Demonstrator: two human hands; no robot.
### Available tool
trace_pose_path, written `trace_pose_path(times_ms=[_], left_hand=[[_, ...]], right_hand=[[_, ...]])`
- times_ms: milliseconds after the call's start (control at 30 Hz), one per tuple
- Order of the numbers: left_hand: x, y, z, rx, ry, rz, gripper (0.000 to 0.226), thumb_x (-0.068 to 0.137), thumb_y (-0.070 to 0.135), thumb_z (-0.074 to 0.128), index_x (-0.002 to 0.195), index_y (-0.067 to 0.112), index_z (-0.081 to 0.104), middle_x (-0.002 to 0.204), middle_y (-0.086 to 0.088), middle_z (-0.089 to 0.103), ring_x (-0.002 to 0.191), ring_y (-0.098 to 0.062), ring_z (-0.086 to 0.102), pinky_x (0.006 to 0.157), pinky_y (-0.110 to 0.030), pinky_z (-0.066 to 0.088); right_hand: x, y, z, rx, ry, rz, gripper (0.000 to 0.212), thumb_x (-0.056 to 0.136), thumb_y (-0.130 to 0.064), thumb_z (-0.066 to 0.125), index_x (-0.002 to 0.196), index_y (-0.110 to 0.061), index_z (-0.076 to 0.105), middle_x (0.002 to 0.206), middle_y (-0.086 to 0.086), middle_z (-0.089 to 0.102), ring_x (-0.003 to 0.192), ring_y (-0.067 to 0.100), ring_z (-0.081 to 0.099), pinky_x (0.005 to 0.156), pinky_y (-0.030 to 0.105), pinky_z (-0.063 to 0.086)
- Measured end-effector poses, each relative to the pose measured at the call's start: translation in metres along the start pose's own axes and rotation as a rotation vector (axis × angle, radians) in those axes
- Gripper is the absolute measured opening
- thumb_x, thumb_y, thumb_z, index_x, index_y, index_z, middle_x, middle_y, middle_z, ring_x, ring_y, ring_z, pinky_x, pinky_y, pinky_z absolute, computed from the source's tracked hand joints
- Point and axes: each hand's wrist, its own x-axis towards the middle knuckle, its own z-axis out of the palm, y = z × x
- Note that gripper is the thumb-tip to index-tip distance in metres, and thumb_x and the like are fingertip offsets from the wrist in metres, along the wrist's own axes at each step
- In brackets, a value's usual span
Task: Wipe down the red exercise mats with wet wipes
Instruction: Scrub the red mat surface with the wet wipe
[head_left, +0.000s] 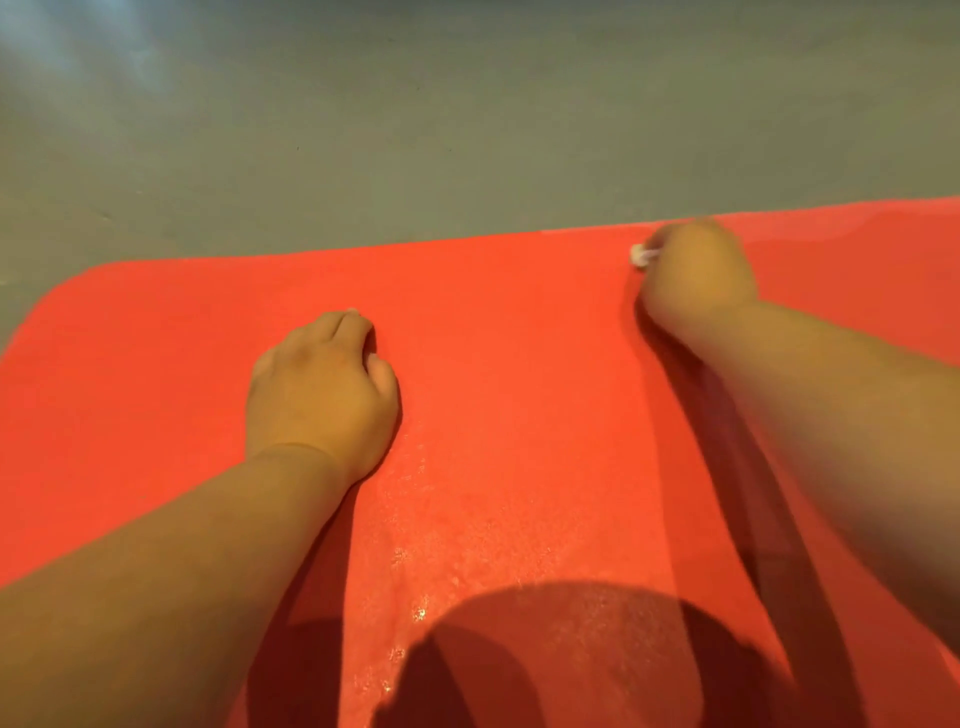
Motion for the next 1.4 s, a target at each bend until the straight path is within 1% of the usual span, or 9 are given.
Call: trace_pose_path(times_ms=[100, 333, 433, 533, 600, 867, 933, 1133, 1400], left_hand=[[0.003, 0.003, -0.002, 0.018, 0.009, -0.016, 0.042, 0.076, 0.030, 0.034, 0.103, 0.013, 0.062, 0.106, -0.011, 0.062, 0.097, -0.034, 0.054, 0.081, -0.042, 0.040], [0.008, -0.002, 0.004, -0.054, 0.043, -0.013, 0.036, 0.083, 0.025, 0.042, 0.112, 0.016, 0.061, 0.119, -0.010, 0.059, 0.107, -0.033, 0.052, 0.088, -0.041, 0.038], [0.013, -0.007, 0.009, -0.060, -0.046, -0.015, 0.049, 0.089, 0.023, 0.041, 0.137, 0.018, 0.047, 0.150, -0.006, 0.038, 0.137, -0.024, 0.034, 0.112, -0.041, 0.026], [0.015, -0.008, 0.011, -0.031, -0.097, -0.022, 0.054, 0.090, 0.025, 0.038, 0.144, 0.020, 0.040, 0.156, -0.003, 0.028, 0.144, -0.019, 0.022, 0.118, -0.040, 0.017], [0.014, -0.006, 0.010, -0.035, -0.103, -0.019, 0.054, 0.090, 0.025, 0.038, 0.144, 0.020, 0.040, 0.156, -0.003, 0.028, 0.144, -0.019, 0.022, 0.118, -0.040, 0.017], [0.013, -0.003, 0.008, -0.053, -0.087, -0.014, 0.054, 0.088, 0.025, 0.037, 0.141, 0.018, 0.043, 0.154, -0.005, 0.031, 0.143, -0.021, 0.026, 0.117, -0.041, 0.019], [0.013, -0.002, 0.008, -0.046, -0.089, -0.013, 0.061, 0.083, 0.031, 0.029, 0.141, 0.018, 0.043, 0.154, -0.005, 0.031, 0.143, -0.020, 0.026, 0.117, -0.040, 0.019], [0.014, -0.003, 0.009, -0.032, -0.098, -0.020, 0.058, 0.086, 0.029, 0.030, 0.142, 0.017, 0.042, 0.155, -0.004, 0.029, 0.143, -0.019, 0.024, 0.118, -0.040, 0.017], [0.014, -0.002, 0.006, -0.029, -0.096, -0.021, 0.065, 0.080, 0.032, 0.026, 0.141, 0.017, 0.044, 0.154, -0.005, 0.031, 0.142, -0.020, 0.026, 0.117, -0.040, 0.018]], right_hand=[[-0.003, -0.024, 0.003, 0.037, -0.015, -0.030, 0.027, 0.093, -0.011, 0.046, 0.101, 0.005, 0.066, 0.108, 0.029, 0.062, 0.102, 0.040, 0.058, 0.087, 0.041, 0.042], [-0.051, -0.122, 0.028, 0.258, -0.065, -0.737, 0.027, 0.091, -0.013, 0.049, 0.109, -0.017, 0.068, 0.103, 0.007, 0.060, 0.102, 0.026, 0.053, 0.091, 0.035, 0.039], [-0.015, -0.069, 0.023, 0.212, -0.052, -0.524, 0.027, 0.087, -0.006, 0.051, 0.107, -0.009, 0.070, 0.105, 0.015, 0.064, 0.103, 0.032, 0.057, 0.092, 0.038, 0.042], [0.020, 0.000, 0.009, 0.025, 0.020, 0.006, 0.025, 0.090, -0.008, 0.049, 0.104, 0.002, 0.068, 0.107, 0.028, 0.064, 0.101, 0.040, 0.059, 0.088, 0.042, 0.045], [0.020, 0.000, 0.006, -0.019, -0.003, 0.114, 0.027, 0.093, -0.010, 0.048, 0.103, 0.006, 0.067, 0.108, 0.031, 0.062, 0.103, 0.042, 0.058, 0.089, 0.044, 0.044], [-0.032, -0.152, 0.029, 0.243, -0.112, -0.684, 0.026, 0.088, -0.011, 0.050, 0.103, -0.011, 0.071, 0.104, 0.011, 0.063, 0.099, 0.029, 0.058, 0.089, 0.036, 0.043], [-0.015, -0.126, 0.030, 0.262, -0.120, -0.585, 0.026, 0.089, -0.011, 0.051, 0.106, -0.012, 0.071, 0.106, 0.013, 0.065, 0.102, 0.029, 0.058, 0.090, 0.035, 0.043], [0.039, -0.012, 0.010, -0.082, 0.009, 0.082, 0.026, 0.093, -0.009, 0.047, 0.103, 0.005, 0.066, 0.109, 0.028, 0.063, 0.106, 0.040, 0.058, 0.089, 0.042, 0.045], [0.016, -0.137, 0.034, 0.104, -0.030, -0.429, 0.028, 0.093, -0.010, 0.043, 0.108, -0.004, 0.066, 0.114, 0.019, 0.059, 0.107, 0.033, 0.055, 0.087, 0.033, 0.039]])
